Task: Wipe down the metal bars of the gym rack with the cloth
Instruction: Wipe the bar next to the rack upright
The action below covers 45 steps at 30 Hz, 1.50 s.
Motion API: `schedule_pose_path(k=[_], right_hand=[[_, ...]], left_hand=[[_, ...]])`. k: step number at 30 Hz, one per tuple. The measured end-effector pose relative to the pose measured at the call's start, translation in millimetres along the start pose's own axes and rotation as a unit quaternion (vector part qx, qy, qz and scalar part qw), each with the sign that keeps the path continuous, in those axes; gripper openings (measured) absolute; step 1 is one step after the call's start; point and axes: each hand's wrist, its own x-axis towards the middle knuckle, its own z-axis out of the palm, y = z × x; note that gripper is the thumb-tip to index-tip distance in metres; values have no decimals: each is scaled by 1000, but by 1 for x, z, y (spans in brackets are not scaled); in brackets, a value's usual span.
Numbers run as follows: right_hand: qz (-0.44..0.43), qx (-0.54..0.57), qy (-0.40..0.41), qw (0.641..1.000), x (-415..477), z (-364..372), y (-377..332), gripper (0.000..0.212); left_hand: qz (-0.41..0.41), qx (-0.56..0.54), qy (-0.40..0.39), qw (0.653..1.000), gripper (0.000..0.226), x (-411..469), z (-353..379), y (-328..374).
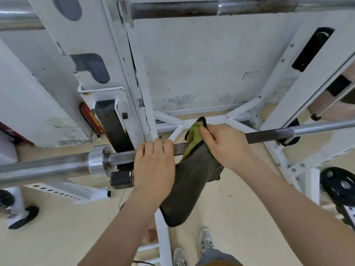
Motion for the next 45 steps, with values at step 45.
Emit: schedule_pose_path(k=[45], right_hand=[[-203, 250, 45, 946, 5, -3, -193, 30]], left_hand=[[-183, -463, 223, 838, 48, -30, -59, -148]])
